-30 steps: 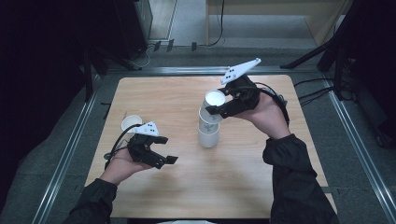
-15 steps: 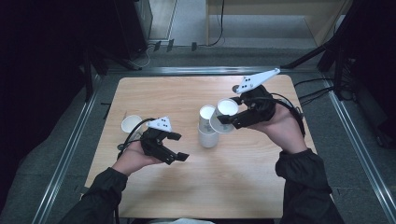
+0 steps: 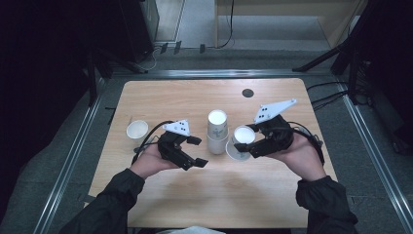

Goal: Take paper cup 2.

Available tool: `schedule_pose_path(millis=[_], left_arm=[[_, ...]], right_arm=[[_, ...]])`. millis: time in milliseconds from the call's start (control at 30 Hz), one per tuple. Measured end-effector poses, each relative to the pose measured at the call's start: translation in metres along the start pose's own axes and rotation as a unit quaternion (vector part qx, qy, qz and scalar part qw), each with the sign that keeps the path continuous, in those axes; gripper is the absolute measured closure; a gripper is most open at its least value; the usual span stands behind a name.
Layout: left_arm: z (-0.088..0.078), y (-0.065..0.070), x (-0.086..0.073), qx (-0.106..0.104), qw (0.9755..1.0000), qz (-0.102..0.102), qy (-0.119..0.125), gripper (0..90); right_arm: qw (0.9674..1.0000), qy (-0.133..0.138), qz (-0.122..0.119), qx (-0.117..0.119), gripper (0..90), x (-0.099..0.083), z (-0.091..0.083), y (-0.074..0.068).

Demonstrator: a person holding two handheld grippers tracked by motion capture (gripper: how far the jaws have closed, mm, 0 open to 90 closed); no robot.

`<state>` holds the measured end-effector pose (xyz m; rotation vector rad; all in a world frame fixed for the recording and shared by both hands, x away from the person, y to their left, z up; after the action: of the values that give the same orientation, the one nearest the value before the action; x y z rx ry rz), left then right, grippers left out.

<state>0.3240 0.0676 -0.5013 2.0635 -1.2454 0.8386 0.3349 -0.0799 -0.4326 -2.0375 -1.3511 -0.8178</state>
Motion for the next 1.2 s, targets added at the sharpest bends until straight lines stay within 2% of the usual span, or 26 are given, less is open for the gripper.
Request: schedule_pose_path(millis=[133,267,333,367,433,567,767,833,1000,1200], left_arm=[[0.003,0.005,-0.002,-0.006,0.9999,0.009,-0.003,14.1],[0.003,0.007,-0.003,-0.017,0.9998,-0.006,0.005,14.6],[0.004,0.007,-0.006,-0.017,0.9998,-0.004,-0.001,14.6],[0.005,0.007,-0.008,-0.014,0.9999,0.001,-0.004,14.6],[0.005,0.009,-0.008,-0.017,0.9998,-0.004,0.002,14.6],[0.003,0.011,-0.012,-0.018,0.9998,-0.002,0.004,14.5],[0.006,0.013,-0.019,-0.02,0.9997,-0.008,-0.004,14.5],[0.007,0.014,-0.021,-0.021,0.9997,-0.003,-0.006,14.5],[0.008,0.018,-0.022,-0.026,0.9996,0.002,0.006,14.5],[0.011,0.019,-0.024,-0.029,0.9995,0.005,0.009,14.4]], right_arm=[[0.9999,-0.005,-0.008,0.013,34.1,-0.013,0.013,-0.007],[0.9993,-0.018,-0.002,0.034,34.1,-0.028,0.031,-0.013],[0.9989,-0.023,0.001,0.04,34.2,-0.035,0.04,-0.016],[0.9987,-0.024,-0.002,0.044,34.2,-0.037,0.042,-0.016],[0.9986,-0.02,0.003,0.05,34.3,-0.042,0.049,-0.019],[0.9981,-0.015,-0.009,0.059,34.3,-0.05,0.06,-0.026],[0.9967,-0.017,-0.025,0.075,34.3,-0.051,0.069,-0.031],[0.9962,-0.017,-0.032,0.079,34.3,-0.051,0.072,-0.031],[0.9951,-0.012,-0.033,0.092,34.3,-0.048,0.078,-0.035],[0.9933,0.006,-0.038,0.109,34.4,-0.041,0.079,-0.04]])
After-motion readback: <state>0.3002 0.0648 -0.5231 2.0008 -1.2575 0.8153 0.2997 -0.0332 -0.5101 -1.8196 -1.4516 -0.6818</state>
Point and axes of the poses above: each handheld gripper's, and its own axes: z roughly forward along the jaws, x roughly out of its top, y roughly to its right, the point moved 10 cm from there along z, roughly forward along the jaws, and after that the axes turned 5 degrees about x, right-handed, at the moved point
